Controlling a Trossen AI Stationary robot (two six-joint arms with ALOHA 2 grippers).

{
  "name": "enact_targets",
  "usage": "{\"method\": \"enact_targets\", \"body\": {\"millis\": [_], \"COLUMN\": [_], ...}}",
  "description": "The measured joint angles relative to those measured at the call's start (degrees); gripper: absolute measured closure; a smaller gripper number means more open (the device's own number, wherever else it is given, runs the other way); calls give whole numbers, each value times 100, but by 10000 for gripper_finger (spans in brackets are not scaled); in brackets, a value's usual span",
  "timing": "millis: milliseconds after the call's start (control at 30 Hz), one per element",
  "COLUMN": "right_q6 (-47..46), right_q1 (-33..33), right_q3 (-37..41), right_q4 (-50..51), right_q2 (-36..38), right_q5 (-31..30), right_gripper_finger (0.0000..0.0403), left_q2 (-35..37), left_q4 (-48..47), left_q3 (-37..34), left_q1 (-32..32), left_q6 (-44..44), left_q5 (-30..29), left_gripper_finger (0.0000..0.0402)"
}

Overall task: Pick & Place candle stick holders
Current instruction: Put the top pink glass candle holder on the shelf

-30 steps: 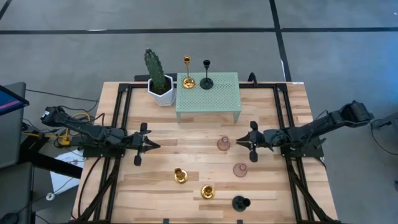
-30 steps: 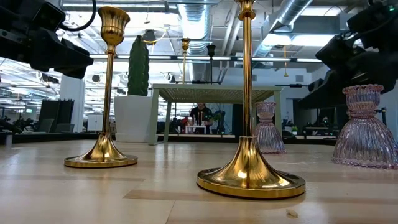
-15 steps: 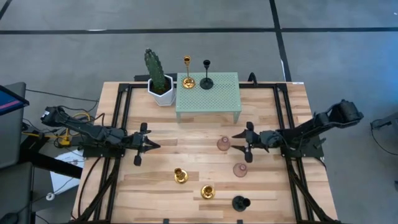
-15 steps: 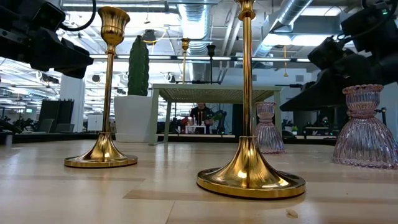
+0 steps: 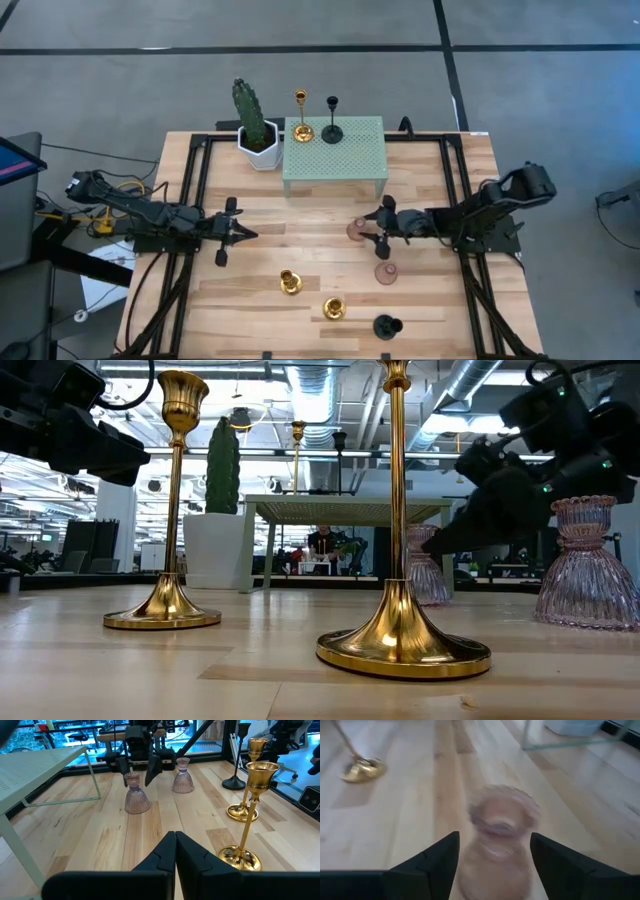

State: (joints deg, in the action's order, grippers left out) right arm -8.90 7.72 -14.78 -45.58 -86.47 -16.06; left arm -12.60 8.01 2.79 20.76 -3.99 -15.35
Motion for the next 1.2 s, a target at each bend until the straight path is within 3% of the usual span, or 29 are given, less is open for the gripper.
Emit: {"method": "enact_targets", "body": {"millis": [433, 700, 1200], "right_q6": [124, 136, 132], "right_q1": [-6, -36, -53], "right_q3": [-276, -276, -274], "right_q4": [-53, -89, -730], "right_q2": [-160, -153, -33], "right_q5": [77, 77, 100], "right_gripper_finger": [203, 286, 277], "left_q2": [0, 0, 0], "left_q4": [0, 0, 0], "left_q3": [0, 0, 0], "left_q1": [0, -1, 1], "left_q6": [0, 0, 0], "left_q5": [0, 0, 0], "left_gripper_finger": [394, 394, 394]}}
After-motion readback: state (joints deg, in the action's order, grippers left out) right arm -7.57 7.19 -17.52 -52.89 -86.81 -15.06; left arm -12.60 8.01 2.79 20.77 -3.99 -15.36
